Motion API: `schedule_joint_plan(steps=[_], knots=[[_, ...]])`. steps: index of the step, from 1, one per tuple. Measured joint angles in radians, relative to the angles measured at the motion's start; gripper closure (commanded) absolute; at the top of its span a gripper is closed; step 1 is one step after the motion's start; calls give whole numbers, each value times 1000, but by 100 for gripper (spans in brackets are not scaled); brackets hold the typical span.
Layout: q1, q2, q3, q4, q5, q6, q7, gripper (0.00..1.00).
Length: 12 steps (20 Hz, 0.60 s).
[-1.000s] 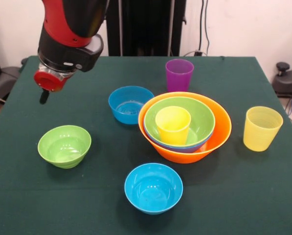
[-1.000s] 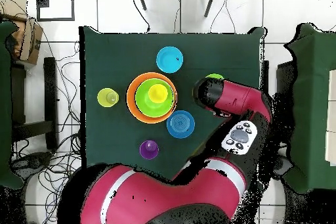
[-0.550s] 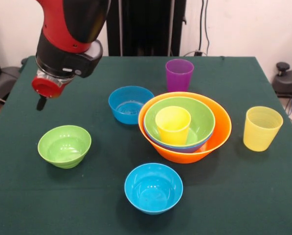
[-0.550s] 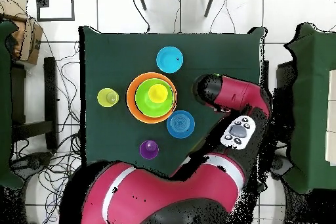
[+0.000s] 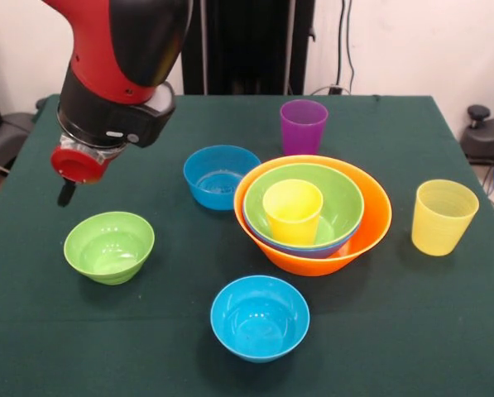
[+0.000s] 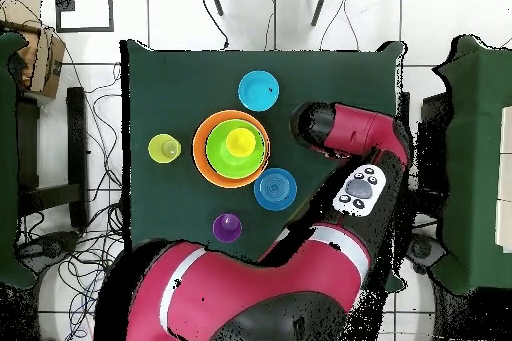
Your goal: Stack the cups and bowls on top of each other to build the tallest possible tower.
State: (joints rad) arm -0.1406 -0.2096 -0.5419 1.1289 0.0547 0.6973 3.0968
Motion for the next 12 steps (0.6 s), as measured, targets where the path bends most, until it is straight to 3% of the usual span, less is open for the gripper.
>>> schedule_joint_plan(steps=[6, 12], knots=[[-17, -8, 45, -6, 17, 8, 0, 0], [-68, -39, 157, -1, 53, 7, 0, 0]])
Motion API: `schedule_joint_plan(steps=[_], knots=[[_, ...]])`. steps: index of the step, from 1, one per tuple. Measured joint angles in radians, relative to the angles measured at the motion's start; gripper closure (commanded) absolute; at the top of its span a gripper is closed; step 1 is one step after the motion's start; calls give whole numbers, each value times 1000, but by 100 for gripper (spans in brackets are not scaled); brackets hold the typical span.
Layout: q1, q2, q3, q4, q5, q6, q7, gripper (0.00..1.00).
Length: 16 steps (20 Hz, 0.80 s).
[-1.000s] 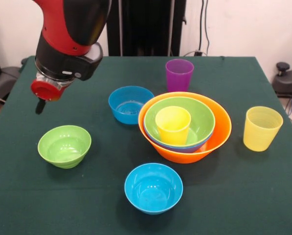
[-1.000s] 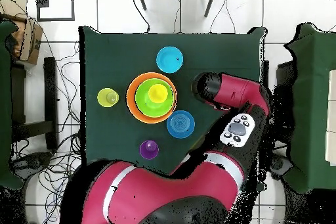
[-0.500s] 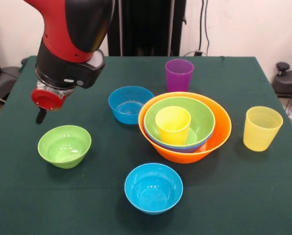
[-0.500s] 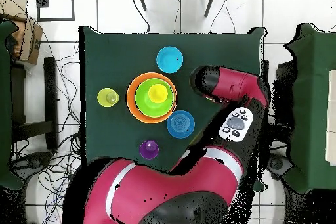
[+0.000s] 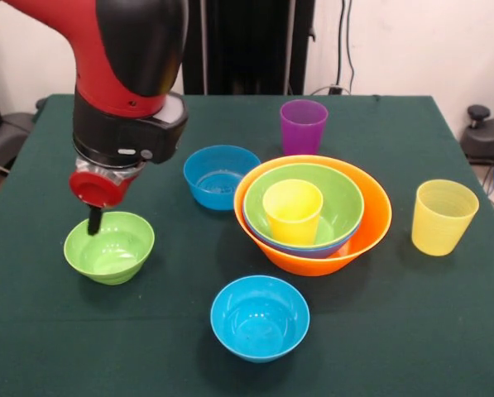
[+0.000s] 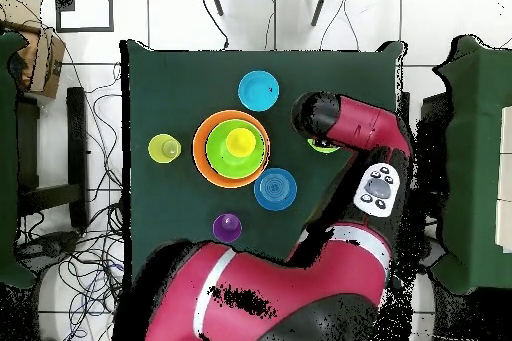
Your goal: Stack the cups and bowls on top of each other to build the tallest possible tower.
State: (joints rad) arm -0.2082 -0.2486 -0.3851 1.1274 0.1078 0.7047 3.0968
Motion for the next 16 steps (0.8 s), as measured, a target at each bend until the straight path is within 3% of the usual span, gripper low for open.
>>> schedule_joint_plan(steps=[5, 16], knots=[[-66, -43, 131, 34, 16, -18, 0, 0], [-144, -64, 248, 84, 15, -92, 0, 0]])
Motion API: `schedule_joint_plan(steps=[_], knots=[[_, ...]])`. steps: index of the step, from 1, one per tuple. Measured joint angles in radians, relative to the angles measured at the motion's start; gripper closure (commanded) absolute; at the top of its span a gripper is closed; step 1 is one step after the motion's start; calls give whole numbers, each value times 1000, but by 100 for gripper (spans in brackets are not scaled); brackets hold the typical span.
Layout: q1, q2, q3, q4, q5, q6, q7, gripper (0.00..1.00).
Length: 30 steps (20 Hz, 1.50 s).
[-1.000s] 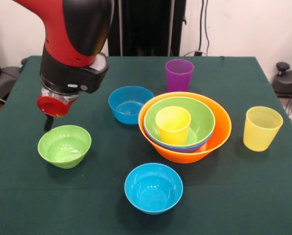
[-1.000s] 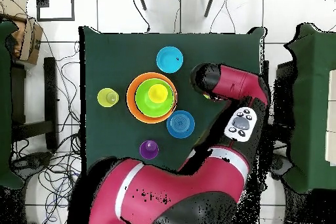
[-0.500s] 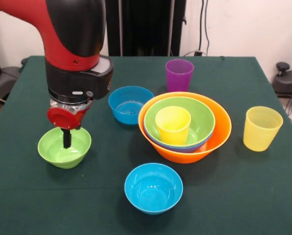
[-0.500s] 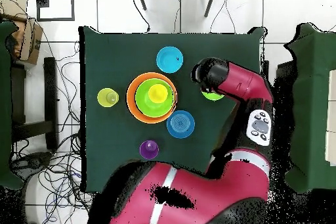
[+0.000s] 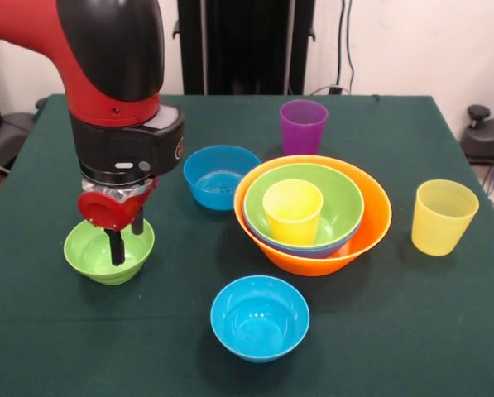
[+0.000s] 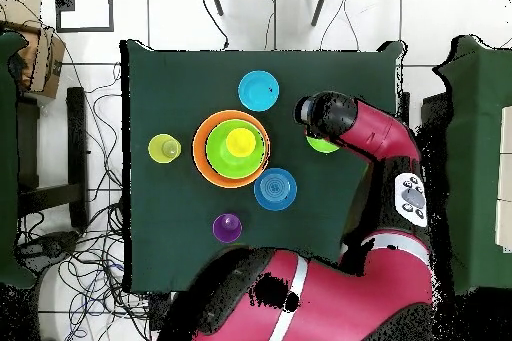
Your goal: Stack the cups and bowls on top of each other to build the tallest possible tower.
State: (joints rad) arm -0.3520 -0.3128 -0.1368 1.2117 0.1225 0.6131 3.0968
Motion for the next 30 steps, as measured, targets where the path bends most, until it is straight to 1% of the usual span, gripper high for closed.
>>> schedule_joint_plan(steps=[9, 16, 23, 25, 30], knots=[[-4, 8, 15, 4, -5, -14, 0, 0], [17, 32, 3, 1, -66, -62, 0, 0], [35, 41, -2, -5, -99, -72, 0, 0], [33, 41, 0, -5, -107, -73, 0, 0], [-3, 43, 31, -5, -151, -102, -4, 0]])
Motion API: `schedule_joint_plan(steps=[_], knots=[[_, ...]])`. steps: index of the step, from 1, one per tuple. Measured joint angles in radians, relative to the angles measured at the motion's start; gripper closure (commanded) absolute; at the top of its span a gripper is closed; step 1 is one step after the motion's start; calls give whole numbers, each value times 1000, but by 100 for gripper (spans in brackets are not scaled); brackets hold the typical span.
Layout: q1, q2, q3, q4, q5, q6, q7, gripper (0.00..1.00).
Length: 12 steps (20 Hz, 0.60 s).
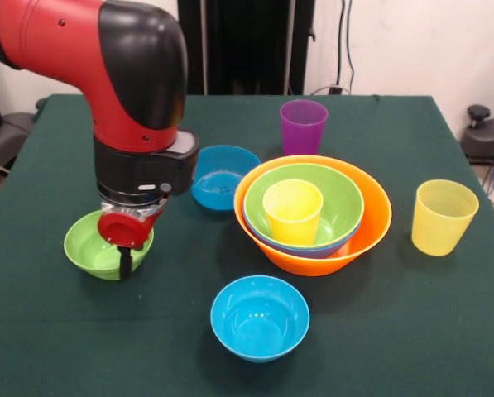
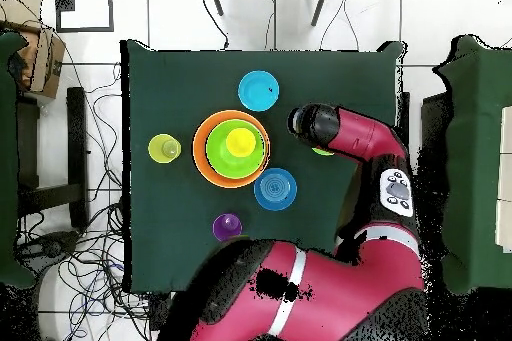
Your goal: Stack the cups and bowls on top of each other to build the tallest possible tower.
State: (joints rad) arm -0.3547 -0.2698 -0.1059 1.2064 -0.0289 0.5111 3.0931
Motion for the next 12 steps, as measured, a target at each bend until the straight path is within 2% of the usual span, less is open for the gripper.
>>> schedule_joint_plan(steps=[12], knots=[[-98, 7, 80, 16, -87, -43, -25, 0]])
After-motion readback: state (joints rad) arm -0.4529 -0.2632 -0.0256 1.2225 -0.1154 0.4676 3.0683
